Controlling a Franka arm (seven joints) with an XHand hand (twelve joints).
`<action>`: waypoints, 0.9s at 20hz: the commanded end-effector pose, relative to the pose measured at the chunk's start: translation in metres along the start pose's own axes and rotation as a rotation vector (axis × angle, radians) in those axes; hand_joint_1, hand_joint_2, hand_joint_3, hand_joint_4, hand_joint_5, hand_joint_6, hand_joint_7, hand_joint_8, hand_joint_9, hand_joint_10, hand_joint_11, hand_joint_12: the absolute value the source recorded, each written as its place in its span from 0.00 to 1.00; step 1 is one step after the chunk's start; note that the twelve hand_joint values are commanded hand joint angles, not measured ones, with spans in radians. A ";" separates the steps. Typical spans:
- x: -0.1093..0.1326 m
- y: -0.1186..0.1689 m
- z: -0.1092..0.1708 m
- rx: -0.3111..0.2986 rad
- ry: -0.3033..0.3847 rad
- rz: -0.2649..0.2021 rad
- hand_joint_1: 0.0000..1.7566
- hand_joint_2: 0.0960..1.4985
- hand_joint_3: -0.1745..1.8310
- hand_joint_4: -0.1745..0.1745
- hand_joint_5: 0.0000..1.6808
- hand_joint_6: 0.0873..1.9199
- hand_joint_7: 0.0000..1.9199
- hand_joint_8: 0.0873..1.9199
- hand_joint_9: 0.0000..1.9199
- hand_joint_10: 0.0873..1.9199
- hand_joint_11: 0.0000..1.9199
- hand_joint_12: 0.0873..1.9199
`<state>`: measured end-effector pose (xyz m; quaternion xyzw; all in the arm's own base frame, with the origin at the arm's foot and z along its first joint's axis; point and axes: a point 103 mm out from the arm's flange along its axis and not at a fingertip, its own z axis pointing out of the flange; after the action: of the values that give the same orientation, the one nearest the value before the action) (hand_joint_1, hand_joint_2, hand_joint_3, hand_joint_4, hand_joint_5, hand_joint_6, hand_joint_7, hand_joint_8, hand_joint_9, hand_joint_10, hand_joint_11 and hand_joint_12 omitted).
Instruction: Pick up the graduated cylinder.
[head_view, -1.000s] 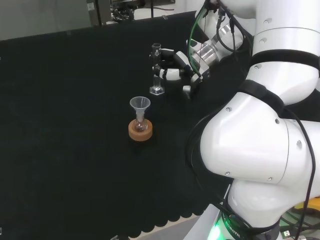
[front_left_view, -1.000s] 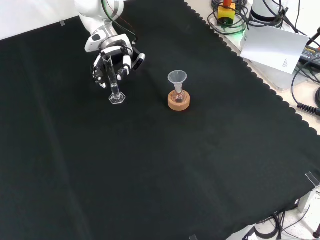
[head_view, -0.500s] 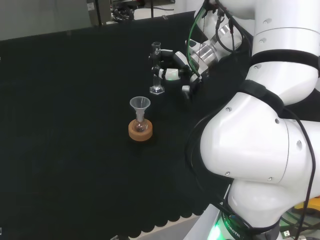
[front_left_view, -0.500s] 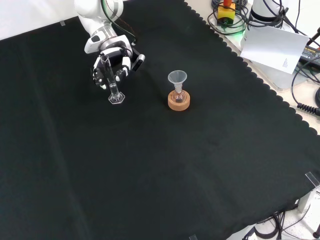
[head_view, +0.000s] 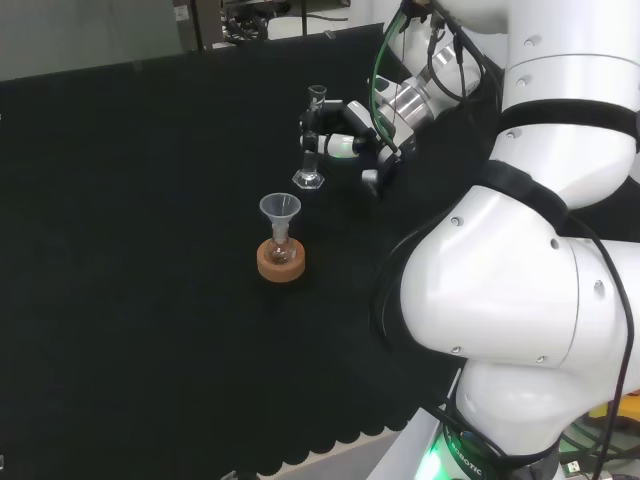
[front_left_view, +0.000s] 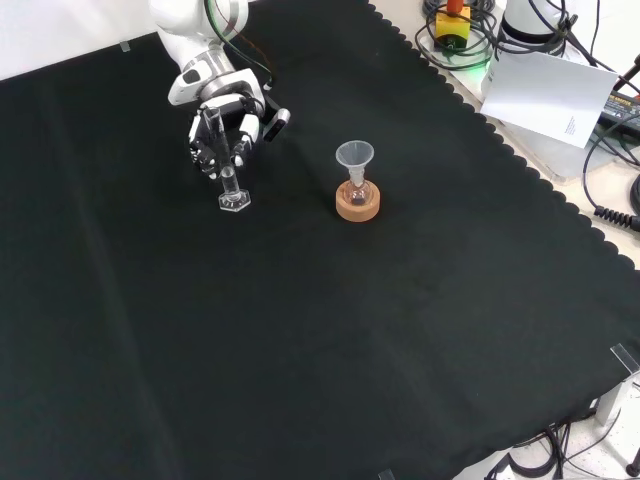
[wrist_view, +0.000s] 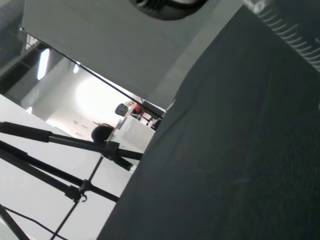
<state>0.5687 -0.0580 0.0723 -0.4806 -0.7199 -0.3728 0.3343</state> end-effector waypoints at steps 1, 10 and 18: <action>0.009 -0.001 -0.006 0.032 -0.102 -0.001 0.65 0.74 0.10 0.00 0.56 0.54 0.58 0.21 0.66 0.05 0.58 0.43; 0.034 -0.013 -0.027 0.095 -0.203 -0.002 0.66 0.73 0.10 0.00 0.57 0.53 0.59 0.20 0.68 0.04 0.59 0.41; 0.070 -0.052 -0.040 0.156 -0.315 0.053 0.66 0.73 0.10 0.00 0.57 0.53 0.60 0.19 0.68 0.04 0.59 0.41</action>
<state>0.5368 -0.0685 0.1234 -0.5031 -0.7691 -0.2786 0.2789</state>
